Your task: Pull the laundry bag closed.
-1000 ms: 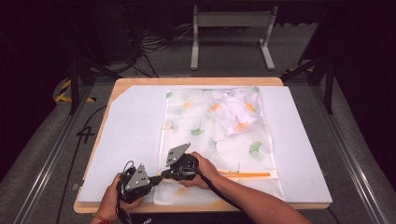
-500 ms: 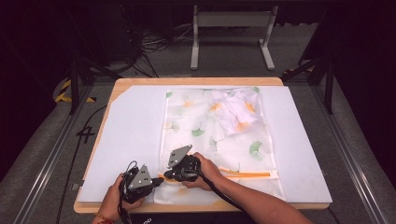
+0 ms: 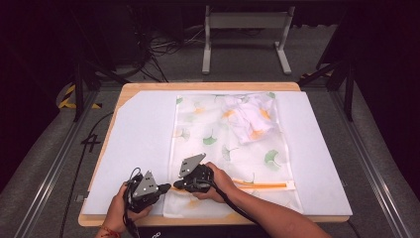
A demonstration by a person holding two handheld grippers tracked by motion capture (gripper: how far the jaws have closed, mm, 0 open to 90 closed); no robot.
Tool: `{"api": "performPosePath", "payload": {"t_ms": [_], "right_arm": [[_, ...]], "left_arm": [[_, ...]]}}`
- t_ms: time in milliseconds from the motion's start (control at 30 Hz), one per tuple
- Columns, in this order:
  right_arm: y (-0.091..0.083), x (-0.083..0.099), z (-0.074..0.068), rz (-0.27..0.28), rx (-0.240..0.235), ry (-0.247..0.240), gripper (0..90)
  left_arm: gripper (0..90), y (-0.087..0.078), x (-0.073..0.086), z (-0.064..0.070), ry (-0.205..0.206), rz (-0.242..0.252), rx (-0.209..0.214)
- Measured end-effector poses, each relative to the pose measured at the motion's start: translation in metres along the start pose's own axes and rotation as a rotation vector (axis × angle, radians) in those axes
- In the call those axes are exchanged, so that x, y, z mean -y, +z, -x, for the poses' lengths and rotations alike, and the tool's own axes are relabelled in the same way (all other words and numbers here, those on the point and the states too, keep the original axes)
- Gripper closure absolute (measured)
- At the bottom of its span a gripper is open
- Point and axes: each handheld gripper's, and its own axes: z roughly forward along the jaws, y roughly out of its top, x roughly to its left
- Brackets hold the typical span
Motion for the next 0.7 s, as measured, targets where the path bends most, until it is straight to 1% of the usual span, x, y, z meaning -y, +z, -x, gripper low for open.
{"api": "performPosePath", "payload": {"t_ms": [67,133,167,233,300,367,467,533,700], "right_arm": [[0.000,-0.001,0.001,-0.004,0.002,-0.007,90.0],[0.000,-0.002,0.001,-0.012,-0.002,-0.014,90.0],[0.000,-0.002,0.000,-0.020,-0.001,-0.026,90.0],[-0.001,-0.001,-0.001,-0.030,-0.001,-0.036,90.0],[-0.001,0.001,-0.002,-0.035,0.007,-0.034,90.0],[0.000,0.003,-0.003,-0.030,0.015,-0.040,90.0],[-0.002,0.006,-0.004,-0.025,0.014,-0.038,90.0],[-0.003,0.007,-0.004,-0.024,0.022,-0.039,90.0],[-0.009,0.010,-0.002,-0.029,0.018,-0.037,90.0]], "left_arm": [[90.0,0.002,-0.002,0.001,0.016,-0.015,0.000],[90.0,0.003,-0.004,0.003,0.029,-0.039,-0.012],[90.0,0.005,-0.004,0.004,0.030,-0.047,-0.013],[90.0,0.005,-0.005,0.007,0.045,-0.053,-0.024],[90.0,0.005,-0.005,0.007,0.044,-0.059,-0.029],[90.0,0.005,-0.005,0.007,0.041,-0.056,-0.031],[90.0,0.006,-0.005,0.008,0.036,-0.056,-0.031],[90.0,0.006,-0.005,0.007,0.034,-0.055,-0.026],[90.0,0.006,-0.004,0.006,0.026,-0.050,-0.019]]}}
